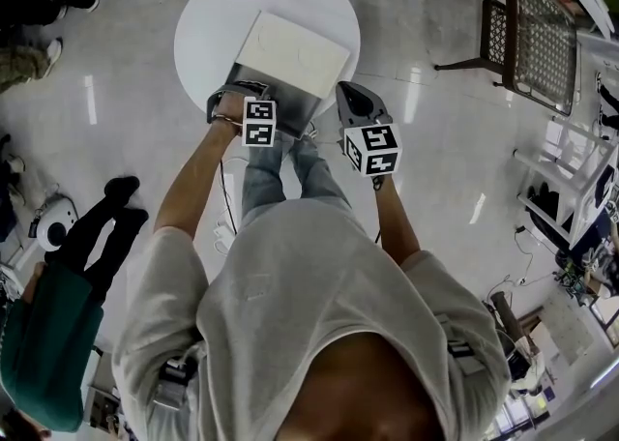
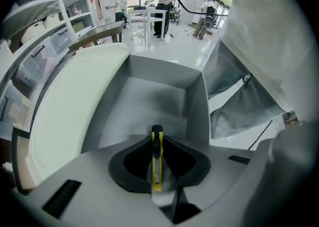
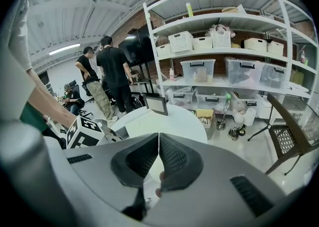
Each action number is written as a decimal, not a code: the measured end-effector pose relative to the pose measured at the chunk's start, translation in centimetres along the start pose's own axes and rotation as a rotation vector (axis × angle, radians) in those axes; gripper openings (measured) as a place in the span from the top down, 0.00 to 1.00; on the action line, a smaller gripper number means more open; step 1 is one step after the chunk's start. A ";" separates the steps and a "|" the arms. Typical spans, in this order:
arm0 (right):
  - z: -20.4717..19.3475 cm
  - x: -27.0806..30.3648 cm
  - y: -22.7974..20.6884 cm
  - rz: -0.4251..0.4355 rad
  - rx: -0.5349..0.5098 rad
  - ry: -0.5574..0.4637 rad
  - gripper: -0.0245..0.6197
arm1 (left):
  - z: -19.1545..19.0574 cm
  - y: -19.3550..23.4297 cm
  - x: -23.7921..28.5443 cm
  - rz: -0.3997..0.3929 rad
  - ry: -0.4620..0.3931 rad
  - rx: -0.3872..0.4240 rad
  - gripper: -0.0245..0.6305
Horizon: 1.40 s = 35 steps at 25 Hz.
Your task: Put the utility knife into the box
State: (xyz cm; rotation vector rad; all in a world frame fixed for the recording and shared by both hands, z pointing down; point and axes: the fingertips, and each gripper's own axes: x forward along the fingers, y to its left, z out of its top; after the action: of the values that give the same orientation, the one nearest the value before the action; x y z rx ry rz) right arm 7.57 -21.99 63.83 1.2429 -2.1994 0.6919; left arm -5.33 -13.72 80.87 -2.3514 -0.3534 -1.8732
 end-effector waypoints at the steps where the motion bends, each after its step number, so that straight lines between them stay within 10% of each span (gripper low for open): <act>1: 0.0 0.0 0.0 0.001 0.000 0.001 0.91 | 0.0 -0.1 -0.1 0.002 0.000 0.000 0.85; 14: 0.3 -0.3 0.1 0.001 -0.007 -0.008 0.91 | 0.8 1.1 -2.8 0.070 -0.056 -0.057 0.69; 26: 0.3 -0.4 1.0 0.018 -0.022 -0.014 0.91 | 0.7 3.7 -8.0 0.269 -0.322 -0.472 0.88; 35: 0.7 -0.5 2.0 0.033 -0.041 -0.022 0.91 | -0.4 4.0 -10.6 0.365 -0.434 -0.630 0.93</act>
State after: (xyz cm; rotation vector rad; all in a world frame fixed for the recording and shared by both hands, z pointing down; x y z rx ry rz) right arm 5.92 -21.25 62.69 1.2023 -2.2451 0.6459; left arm -6.89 -18.86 70.83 -2.9388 0.6983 -1.4286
